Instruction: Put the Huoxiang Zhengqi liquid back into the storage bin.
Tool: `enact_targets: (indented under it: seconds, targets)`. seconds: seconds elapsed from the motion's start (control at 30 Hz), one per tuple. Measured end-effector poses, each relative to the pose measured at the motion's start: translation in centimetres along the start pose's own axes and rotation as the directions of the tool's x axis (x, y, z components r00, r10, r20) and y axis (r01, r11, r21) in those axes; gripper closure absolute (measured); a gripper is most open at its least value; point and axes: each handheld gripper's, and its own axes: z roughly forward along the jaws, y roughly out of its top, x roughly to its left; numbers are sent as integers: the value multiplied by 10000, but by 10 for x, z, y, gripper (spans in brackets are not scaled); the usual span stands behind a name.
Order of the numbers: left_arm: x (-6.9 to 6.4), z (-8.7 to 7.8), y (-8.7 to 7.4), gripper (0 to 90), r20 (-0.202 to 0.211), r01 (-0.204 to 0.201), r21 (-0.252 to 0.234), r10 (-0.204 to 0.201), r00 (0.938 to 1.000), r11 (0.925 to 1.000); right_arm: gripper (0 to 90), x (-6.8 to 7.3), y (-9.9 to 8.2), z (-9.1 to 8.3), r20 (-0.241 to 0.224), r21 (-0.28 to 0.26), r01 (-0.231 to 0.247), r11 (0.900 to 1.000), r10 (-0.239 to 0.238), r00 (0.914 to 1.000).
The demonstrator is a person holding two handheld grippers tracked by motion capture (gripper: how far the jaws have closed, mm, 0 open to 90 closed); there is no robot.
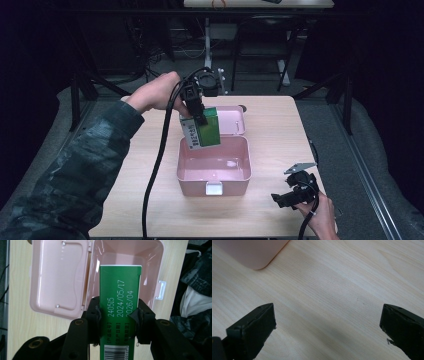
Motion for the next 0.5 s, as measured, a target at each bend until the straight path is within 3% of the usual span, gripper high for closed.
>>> enact_targets:
  seconds: [0.5]
  targets:
    - [-9, 26, 6, 635, 260, -228, 81, 226, 9994, 9997, 0, 1, 0, 0, 15, 42, 111, 9999, -111, 9999]
